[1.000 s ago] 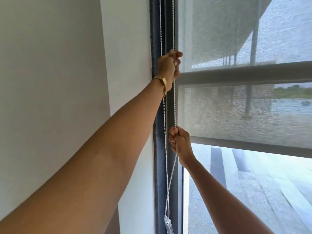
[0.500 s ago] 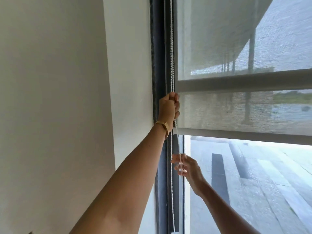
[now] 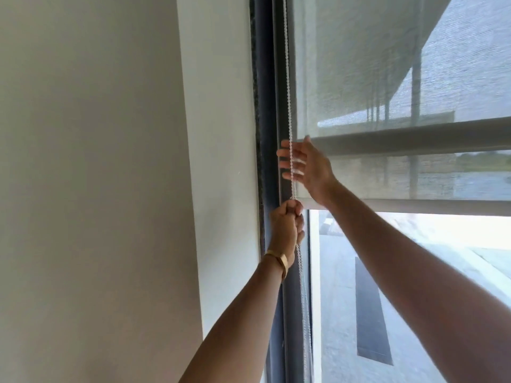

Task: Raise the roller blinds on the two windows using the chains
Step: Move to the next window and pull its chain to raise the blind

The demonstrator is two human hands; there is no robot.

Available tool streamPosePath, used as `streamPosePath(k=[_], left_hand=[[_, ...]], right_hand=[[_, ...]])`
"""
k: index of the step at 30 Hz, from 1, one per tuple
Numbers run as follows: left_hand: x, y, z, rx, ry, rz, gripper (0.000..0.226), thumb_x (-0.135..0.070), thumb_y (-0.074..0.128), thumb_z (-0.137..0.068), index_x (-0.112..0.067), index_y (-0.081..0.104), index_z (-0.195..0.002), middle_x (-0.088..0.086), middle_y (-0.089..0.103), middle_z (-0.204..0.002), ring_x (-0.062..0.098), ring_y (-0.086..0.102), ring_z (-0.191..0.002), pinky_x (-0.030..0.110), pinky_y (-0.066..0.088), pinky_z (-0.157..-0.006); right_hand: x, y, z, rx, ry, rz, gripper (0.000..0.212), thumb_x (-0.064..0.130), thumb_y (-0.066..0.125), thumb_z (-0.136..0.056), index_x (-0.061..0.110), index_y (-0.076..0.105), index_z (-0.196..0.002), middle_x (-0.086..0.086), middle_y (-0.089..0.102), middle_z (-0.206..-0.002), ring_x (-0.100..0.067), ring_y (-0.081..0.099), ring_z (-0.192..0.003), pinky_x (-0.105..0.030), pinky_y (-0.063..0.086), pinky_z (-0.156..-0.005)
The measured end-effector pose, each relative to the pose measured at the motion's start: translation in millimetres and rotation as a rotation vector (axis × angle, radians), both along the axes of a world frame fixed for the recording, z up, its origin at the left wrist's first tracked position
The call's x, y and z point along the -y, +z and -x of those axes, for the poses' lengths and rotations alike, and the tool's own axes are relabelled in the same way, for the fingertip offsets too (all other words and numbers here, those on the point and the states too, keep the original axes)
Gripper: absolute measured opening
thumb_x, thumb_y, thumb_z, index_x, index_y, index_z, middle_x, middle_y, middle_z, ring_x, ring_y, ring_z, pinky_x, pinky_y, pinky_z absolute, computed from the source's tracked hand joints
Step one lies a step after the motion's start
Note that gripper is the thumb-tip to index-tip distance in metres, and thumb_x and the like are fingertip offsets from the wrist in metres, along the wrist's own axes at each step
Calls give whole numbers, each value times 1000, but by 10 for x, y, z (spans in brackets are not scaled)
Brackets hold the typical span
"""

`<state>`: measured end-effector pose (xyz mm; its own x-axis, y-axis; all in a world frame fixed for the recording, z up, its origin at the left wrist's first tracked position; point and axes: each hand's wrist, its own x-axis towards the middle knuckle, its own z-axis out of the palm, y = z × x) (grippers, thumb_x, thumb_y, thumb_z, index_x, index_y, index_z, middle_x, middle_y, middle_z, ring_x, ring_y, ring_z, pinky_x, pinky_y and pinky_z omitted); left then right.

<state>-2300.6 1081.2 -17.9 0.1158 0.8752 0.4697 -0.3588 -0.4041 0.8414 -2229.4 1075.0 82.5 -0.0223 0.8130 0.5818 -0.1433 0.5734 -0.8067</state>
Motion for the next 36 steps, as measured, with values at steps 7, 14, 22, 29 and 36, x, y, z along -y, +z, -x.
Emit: streamPosePath(k=[7,14,22,29,36], left_hand=[[11,-171,58,-10,14,-5,39,0,26,-89,-19,39,-58,-7,25,-43,6,15,-36,13,13,-36],[62,-285,-28,-50,29,36,39,3,26,-88,-20,38,-58,-11,23,-42,4,14,-36,14,10,-35],[9,-631,29,-156,56,112,39,10,20,-77,-19,38,-59,-9,26,-43,5,14,-36,13,12,-37],[-18,-839,86,-191,-30,171,42,7,23,-86,-19,43,-60,-7,25,-46,6,15,-37,15,13,-36],[-117,-566,229,-348,-246,240,45,-29,26,-101,-8,65,-97,4,67,-74,15,65,-59,25,47,-58]], right_hand=[[65,686,177,-23,-59,-63,35,42,31,-100,17,53,-113,-2,69,-99,-14,54,-64,-26,45,-59],[-21,594,227,-58,-167,-119,37,3,25,-94,16,59,-85,5,42,-54,-2,26,-34,-17,18,-34],[-117,129,140,-106,-83,-74,41,-6,17,-81,21,44,-67,9,36,-45,-4,22,-36,-18,13,-33],[-132,-143,135,-141,-116,-62,41,-7,16,-81,21,44,-68,13,35,-42,-2,20,-36,-15,12,-33],[-38,-173,52,-203,-74,-118,41,4,19,-97,20,43,-68,13,34,-42,0,23,-35,-12,16,-32]])
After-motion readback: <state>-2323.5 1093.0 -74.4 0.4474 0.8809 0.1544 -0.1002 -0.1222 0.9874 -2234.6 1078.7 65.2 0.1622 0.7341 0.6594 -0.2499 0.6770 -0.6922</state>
